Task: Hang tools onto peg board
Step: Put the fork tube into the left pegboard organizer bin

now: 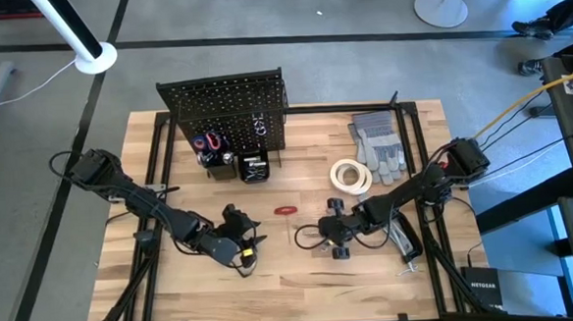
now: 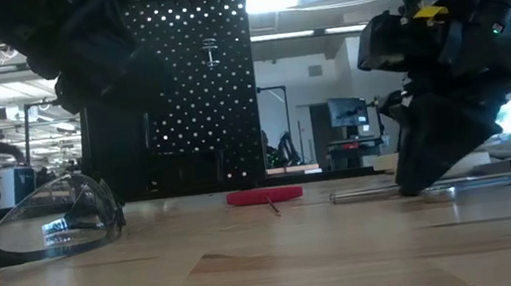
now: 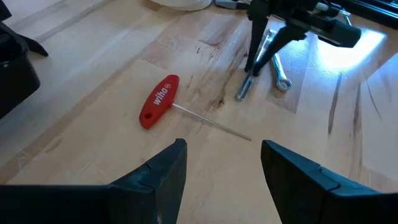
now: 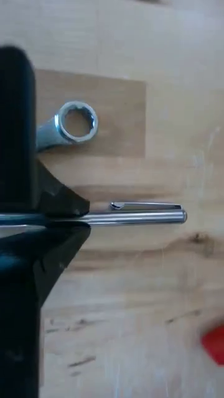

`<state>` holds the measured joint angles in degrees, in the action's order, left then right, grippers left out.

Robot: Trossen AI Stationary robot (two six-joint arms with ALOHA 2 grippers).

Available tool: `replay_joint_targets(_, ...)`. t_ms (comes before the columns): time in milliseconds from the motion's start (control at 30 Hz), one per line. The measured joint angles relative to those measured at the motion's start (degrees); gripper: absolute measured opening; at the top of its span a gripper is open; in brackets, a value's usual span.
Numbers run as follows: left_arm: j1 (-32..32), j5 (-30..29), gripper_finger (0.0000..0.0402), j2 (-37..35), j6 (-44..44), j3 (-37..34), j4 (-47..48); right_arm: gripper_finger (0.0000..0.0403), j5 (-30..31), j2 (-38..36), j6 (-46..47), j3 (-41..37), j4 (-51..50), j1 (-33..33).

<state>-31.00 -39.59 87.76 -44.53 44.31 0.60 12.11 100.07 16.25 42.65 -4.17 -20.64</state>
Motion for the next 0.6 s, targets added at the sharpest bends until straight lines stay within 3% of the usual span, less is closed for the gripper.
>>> replay_joint_targets(67, 0.1, 0.0, 0.0194, 0.0, 0.0, 0.0, -0.1, 0.0018, 1.5, 0.0, 0.0, 0.0, -0.2, 0.0)
replay_joint_targets(167, 0.1, 0.0, 0.0194, 0.0, 0.0, 0.0, -0.1, 0.0028, 5.1, -0.2, 0.2, -0.2, 0.3, 0.0)
replay_joint_targets(367, 0.0, 0.0, 0.0194, -0.1, 1.9, 0.0, -1.8, 0.0013, 6.1, -3.4, -0.7, 0.6, -1.1, 0.1)
replay_joint_targets(600, 0.7, 0.0, 0.0194, -0.1, 9.8, 0.0, -8.4, 0.0000, 9.0, -8.3, -1.8, 0.9, 3.2, 0.2)
